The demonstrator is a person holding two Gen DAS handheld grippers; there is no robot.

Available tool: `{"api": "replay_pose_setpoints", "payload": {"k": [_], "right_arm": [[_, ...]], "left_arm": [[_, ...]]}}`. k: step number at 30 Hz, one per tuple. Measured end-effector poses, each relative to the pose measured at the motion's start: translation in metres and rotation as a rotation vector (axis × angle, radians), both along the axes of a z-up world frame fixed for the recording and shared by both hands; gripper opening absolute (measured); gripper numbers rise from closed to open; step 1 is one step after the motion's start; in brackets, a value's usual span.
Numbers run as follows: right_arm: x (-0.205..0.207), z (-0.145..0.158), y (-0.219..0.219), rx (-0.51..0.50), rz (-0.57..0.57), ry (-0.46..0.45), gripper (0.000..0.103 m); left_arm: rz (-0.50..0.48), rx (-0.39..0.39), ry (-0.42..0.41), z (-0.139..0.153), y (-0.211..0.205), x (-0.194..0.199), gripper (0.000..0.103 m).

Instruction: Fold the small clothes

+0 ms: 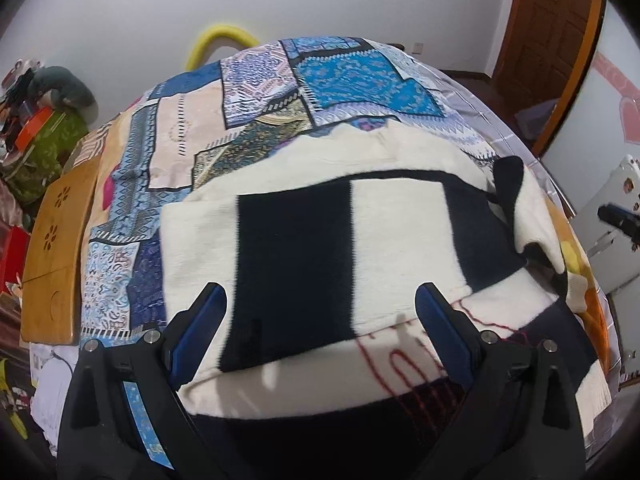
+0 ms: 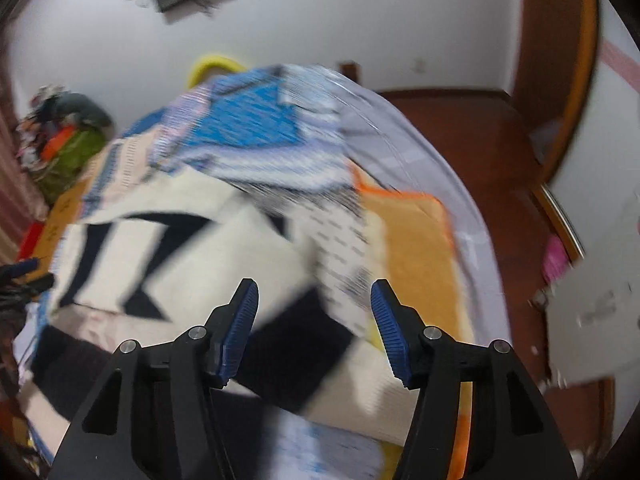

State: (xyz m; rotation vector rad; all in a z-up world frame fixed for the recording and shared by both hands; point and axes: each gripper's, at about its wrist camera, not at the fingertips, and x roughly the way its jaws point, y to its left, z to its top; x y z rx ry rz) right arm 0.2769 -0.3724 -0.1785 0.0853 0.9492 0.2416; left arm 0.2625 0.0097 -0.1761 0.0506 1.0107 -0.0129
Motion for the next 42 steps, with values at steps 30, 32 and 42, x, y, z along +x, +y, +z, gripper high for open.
{"api": "replay_pose_setpoints", "payload": {"k": [30, 32, 42], "right_arm": [[-0.021, -0.129, -0.07, 0.169, -0.186, 0.302, 0.008], [-0.021, -0.119, -0.067, 0.181, -0.177, 0.275, 0.008], [-0.013, -0.021, -0.023, 0.213, -0.02, 0.054, 0.007]], "left_arm": [[-0.043, 0.028, 0.024, -0.008, -0.033, 0.002, 0.096], [-0.043, 0.028, 0.02, -0.008, -0.033, 0.001, 0.096], [-0.018, 0.002, 0.0, -0.002, -0.018, -0.005, 0.096]]}}
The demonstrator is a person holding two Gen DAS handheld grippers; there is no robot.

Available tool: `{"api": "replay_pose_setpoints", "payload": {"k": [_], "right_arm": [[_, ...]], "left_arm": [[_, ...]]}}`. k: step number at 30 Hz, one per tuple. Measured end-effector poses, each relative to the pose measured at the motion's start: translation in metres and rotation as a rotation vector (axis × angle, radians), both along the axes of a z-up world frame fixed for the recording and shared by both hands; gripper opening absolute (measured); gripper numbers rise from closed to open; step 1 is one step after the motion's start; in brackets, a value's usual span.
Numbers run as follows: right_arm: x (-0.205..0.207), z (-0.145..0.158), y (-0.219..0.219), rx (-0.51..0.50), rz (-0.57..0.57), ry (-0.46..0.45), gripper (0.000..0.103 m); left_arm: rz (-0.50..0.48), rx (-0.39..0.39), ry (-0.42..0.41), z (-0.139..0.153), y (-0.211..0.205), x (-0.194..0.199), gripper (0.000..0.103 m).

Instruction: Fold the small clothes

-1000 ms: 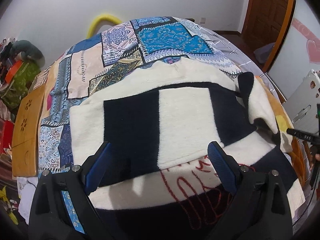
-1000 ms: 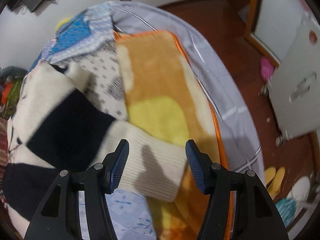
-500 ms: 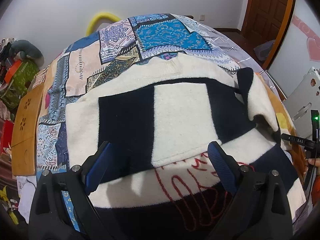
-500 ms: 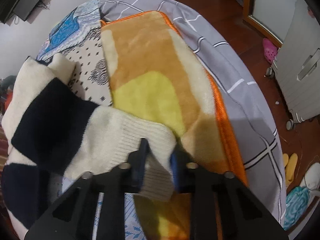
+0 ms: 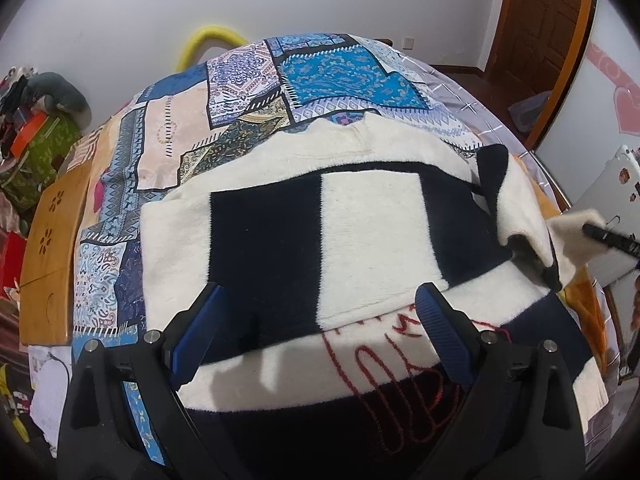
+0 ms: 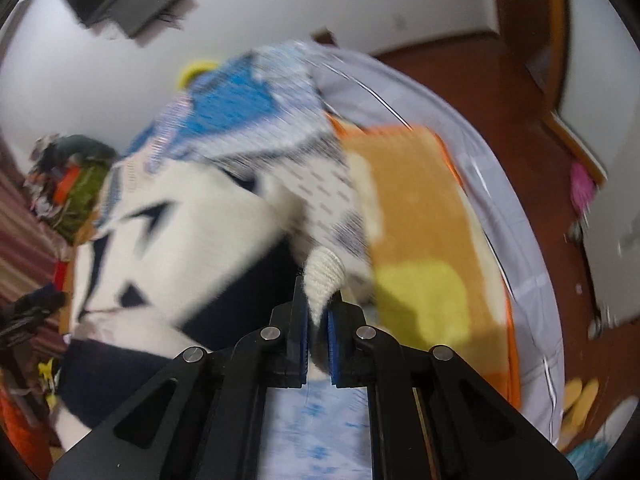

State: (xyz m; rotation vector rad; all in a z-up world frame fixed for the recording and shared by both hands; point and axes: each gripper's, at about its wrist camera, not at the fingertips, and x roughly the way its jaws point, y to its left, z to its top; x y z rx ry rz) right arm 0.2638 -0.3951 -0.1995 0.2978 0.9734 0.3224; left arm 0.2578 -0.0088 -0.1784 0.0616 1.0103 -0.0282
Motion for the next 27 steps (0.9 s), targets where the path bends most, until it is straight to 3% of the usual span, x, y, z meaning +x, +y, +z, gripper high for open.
{"api": "replay_pose_setpoints", "payload": {"k": [8, 14, 20, 27], "right_arm": [[0.008, 0.085, 0.076, -0.009, 0.18, -0.171, 0.006], [0.012, 0.132, 0.14, -0.002, 0.301, -0.265, 0.006], [0.013, 0.147, 0.214, -0.006, 0.414, -0.307, 0.006], [0.015, 0.14, 0.305, 0.009, 0.542, -0.274, 0.006]], "left_arm": [[0.02, -0.021, -0.033, 0.011, 0.016, -0.006, 0.096], [0.059, -0.046, -0.065, 0.019, 0.039, -0.016, 0.096], [0.106, -0.072, -0.087, 0.024, 0.073, -0.031, 0.096], [0.16, -0.081, -0.102, 0.025, 0.119, -0.056, 0.096]]}}
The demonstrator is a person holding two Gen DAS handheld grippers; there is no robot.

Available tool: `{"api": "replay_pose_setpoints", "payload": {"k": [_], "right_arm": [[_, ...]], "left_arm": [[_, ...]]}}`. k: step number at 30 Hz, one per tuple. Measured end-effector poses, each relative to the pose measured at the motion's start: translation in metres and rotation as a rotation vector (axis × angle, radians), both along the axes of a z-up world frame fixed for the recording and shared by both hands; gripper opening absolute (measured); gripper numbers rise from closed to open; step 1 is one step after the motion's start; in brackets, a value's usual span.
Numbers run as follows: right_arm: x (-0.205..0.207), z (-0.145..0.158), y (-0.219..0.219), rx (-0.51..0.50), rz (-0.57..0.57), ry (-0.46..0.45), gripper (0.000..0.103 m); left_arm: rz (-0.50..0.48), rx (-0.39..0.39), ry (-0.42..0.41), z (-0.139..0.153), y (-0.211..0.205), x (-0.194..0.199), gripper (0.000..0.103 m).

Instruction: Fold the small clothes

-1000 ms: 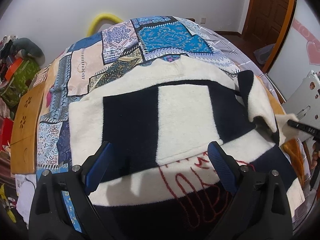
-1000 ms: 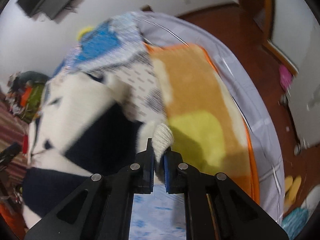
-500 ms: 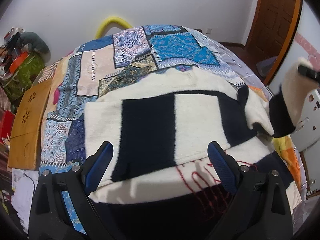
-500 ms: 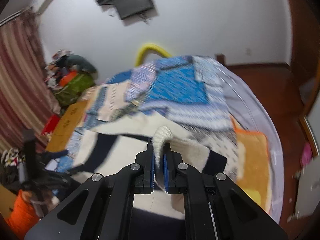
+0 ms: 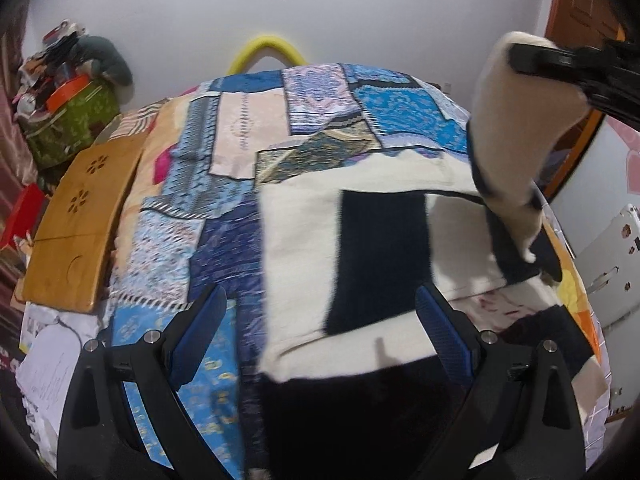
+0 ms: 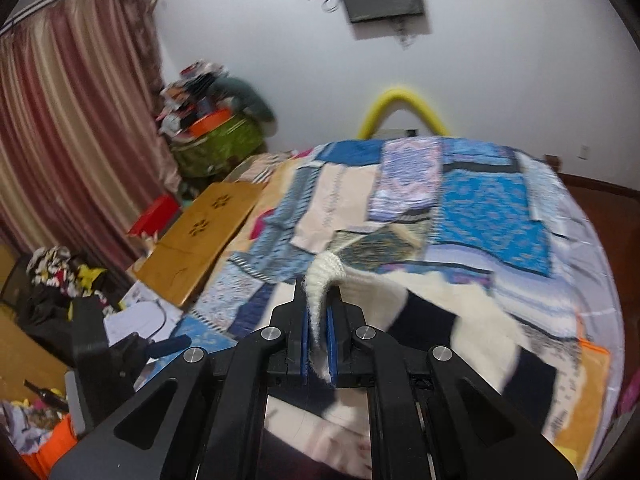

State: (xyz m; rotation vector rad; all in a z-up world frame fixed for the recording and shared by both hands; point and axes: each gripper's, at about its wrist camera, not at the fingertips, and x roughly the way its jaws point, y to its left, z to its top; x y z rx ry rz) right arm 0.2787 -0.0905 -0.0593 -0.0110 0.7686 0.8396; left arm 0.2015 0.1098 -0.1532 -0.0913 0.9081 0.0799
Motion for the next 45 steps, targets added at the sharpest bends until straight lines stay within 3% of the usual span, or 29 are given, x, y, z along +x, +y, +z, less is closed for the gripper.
{"api": "replay_pose_setpoints", "payload": {"k": [6, 13, 17, 21, 28, 32, 35, 37, 45], "right_arm": [[-0.002, -0.037, 0.071, -0.054, 0.093, 0.079, 0.006], [-0.008, -0.083, 0.104, -0.143, 0.148, 0.169, 0.01], [-0.009, -0.085, 0.104, -0.164, 0.158, 0.179, 0.013], [-0.009, -0.071, 0.096, -0.137, 0.172, 0.155, 0.028], [-0.009, -0.036, 0.048, -0.118, 0.133, 0.031, 0.042], [-0.004, -0.021, 0.001, -0.132, 0.05, -0.035, 0.044], [-0.004, -0.013, -0.038, -0.157, -0.022, -0.087, 0.055], [-0.004, -0.01, -0.063, -0.184, -0.072, -0.12, 0.056], [-0.016, -0.02, -0.153, -0.246, -0.202, -0.098, 0.058]], "left_arm": [[0.061, -0.039, 0.025, -0.011, 0.036, -0.014, 0.096], [0.102, -0.07, 0.069, -0.03, 0.061, -0.017, 0.096], [0.108, -0.084, 0.088, -0.037, 0.062, -0.013, 0.096], [0.101, -0.104, 0.092, -0.038, 0.058, -0.006, 0.096], [0.091, -0.123, 0.105, -0.038, 0.044, 0.012, 0.096], [0.084, -0.124, 0.119, -0.038, 0.034, 0.018, 0.096], [0.074, -0.091, 0.119, -0.034, 0.024, 0.018, 0.096], [0.071, -0.07, 0.109, -0.028, 0.019, 0.017, 0.096], [0.089, -0.029, 0.084, -0.008, 0.012, 0.008, 0.096]]}}
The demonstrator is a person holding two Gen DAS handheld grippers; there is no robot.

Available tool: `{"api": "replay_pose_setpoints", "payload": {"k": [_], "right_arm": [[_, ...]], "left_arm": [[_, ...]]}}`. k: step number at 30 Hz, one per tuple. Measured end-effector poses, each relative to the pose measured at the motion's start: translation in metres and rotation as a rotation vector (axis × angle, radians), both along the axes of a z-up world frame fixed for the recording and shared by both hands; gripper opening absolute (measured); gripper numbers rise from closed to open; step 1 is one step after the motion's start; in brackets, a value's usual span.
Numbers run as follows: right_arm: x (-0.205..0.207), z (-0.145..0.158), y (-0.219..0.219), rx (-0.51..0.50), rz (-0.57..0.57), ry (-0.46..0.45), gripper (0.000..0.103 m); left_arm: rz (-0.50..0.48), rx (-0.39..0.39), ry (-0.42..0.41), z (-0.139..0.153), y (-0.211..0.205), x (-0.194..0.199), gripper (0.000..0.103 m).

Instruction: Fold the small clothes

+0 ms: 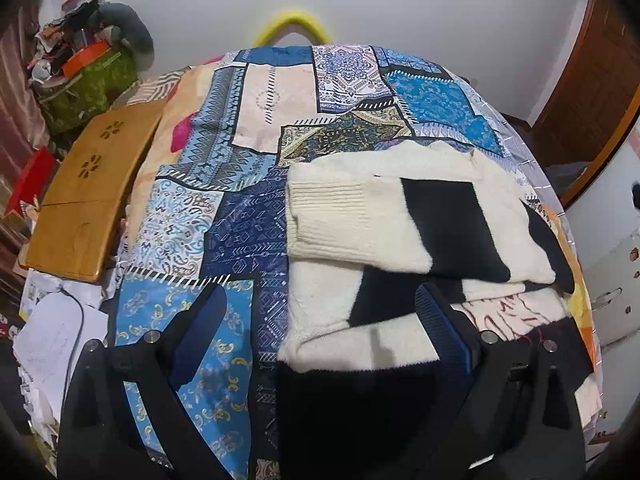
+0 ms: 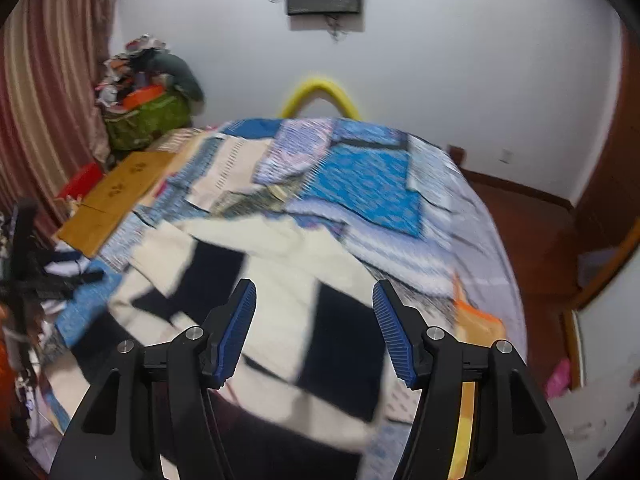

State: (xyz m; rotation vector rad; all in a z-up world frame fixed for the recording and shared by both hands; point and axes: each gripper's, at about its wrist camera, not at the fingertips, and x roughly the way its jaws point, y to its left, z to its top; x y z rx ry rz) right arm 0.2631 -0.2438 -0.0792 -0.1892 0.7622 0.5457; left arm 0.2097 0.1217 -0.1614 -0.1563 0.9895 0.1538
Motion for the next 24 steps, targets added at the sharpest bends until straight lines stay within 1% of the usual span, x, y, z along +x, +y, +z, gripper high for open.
{"api": "replay_pose_setpoints", "payload": {"k": [1, 2, 3, 7, 8, 13, 16, 20, 22, 23, 24], "right_arm": [[-0.003, -0.005, -0.009, -0.003, -0.016, 0.013, 0.06], [-0.006, -0.012, -0.018, -0.002, -0.031, 0.032, 0.064], [-0.009, -0.019, -0.026, -0.005, -0.04, 0.05, 0.066], [-0.022, -0.052, -0.047, -0.041, -0.059, 0.126, 0.066], [-0.025, -0.064, -0.052, -0.041, -0.066, 0.162, 0.066], [-0.034, -0.114, -0.068, -0.013, -0.105, 0.319, 0.066], [-0.041, -0.137, -0.075, 0.02, -0.121, 0.386, 0.066], [-0.049, -0.157, -0.081, 0.086, -0.142, 0.448, 0.066], [-0.051, -0.16, -0.083, 0.127, -0.153, 0.456, 0.066], [-0.05, -0.16, -0.084, 0.149, -0.155, 0.463, 0.066], [-0.05, -0.16, -0.085, 0.168, -0.154, 0.468, 0.066]], "left_arm": [[0.001, 0.005, 0.006, -0.001, -0.001, -0.002, 0.096], [0.003, 0.009, 0.014, -0.003, -0.001, -0.005, 0.096], [0.004, 0.015, 0.027, -0.007, -0.002, -0.008, 0.096], [0.011, 0.03, 0.083, -0.024, 0.0, -0.021, 0.096], [0.013, 0.031, 0.098, -0.03, 0.001, -0.025, 0.096], [0.045, -0.001, 0.186, -0.061, 0.009, -0.04, 0.096], [0.067, -0.008, 0.206, -0.073, 0.01, -0.052, 0.096], [0.078, -0.057, 0.204, -0.078, 0.012, -0.062, 0.096], [0.095, -0.106, 0.209, -0.081, 0.016, -0.064, 0.096], [0.1, -0.119, 0.211, -0.081, 0.016, -0.063, 0.094], [0.099, -0.154, 0.209, -0.082, 0.017, -0.063, 0.091]]}}
